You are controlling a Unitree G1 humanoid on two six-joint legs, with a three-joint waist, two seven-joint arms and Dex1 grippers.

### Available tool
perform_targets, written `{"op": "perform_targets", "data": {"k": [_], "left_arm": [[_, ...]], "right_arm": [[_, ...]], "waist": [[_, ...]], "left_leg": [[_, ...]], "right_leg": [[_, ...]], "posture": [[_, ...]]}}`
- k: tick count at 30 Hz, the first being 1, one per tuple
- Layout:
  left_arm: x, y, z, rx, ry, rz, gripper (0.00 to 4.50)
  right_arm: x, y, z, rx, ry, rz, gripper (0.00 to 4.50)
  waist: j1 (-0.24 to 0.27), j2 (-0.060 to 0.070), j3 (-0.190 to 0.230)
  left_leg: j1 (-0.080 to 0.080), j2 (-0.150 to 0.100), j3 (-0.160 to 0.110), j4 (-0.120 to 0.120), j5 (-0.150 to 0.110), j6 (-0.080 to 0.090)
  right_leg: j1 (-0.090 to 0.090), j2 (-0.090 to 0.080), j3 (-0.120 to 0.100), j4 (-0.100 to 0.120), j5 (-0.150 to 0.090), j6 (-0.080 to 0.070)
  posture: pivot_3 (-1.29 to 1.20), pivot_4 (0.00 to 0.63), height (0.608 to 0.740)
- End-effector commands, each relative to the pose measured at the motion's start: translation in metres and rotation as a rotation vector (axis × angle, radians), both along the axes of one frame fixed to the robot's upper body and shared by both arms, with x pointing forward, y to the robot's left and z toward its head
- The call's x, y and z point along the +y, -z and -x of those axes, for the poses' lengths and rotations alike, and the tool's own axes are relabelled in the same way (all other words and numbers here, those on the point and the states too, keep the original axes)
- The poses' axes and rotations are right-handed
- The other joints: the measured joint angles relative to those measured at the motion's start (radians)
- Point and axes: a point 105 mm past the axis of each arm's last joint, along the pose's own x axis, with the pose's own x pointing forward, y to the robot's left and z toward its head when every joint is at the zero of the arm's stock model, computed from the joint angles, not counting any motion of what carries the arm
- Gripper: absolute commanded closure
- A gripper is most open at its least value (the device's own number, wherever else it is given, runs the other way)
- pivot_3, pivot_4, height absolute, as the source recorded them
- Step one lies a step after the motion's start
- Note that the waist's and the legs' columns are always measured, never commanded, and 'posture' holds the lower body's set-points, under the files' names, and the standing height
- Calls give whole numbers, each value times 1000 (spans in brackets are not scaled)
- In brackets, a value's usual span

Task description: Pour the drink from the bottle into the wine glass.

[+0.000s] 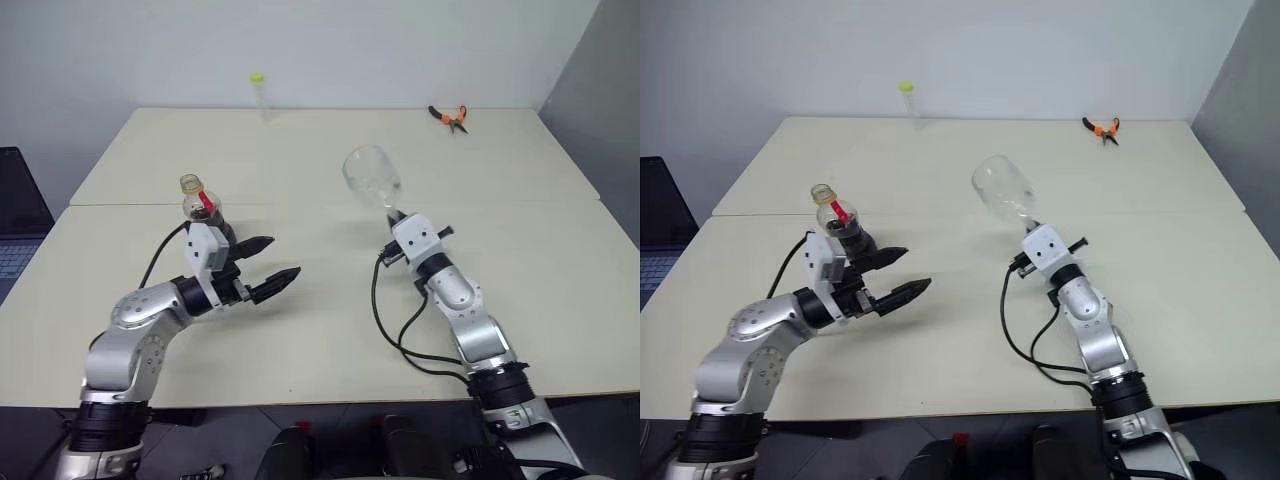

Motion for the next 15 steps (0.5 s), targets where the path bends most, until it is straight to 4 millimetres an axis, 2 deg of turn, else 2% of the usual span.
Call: {"op": "perform_targets", "data": {"k": [1,5,11,15], "left_arm": [[0,-20,13,-39,45,10,0],[5,-31,17,-64,37,4,0],[12,-36,15,-67,16,13,0],[13,-37,15,-67,13,12,0]], "right_arm": [[8,-6,-2,8,-93,-188,4368],[26,6,-10,64,-180,-318,4368],[45,11,-15,62,-252,-336,4368],[50,17,-17,74,-259,-332,4368]], "waist": [[3,0,0],[3,2,1],[-2,2,1],[-3,2,2]], "left_leg": [[0,0,0,0,0,0],[0,-1,0,0,0,-1],[0,-1,0,0,2,-3],[0,0,0,0,2,-3]], "right_leg": [[0,0,0,0,0,0],[0,0,0,0,0,0],[0,0,0,0,0,0],[0,1,0,0,0,0]], "posture": [[0,150,740],[0,150,740],[0,150,740],[0,150,740]]}}
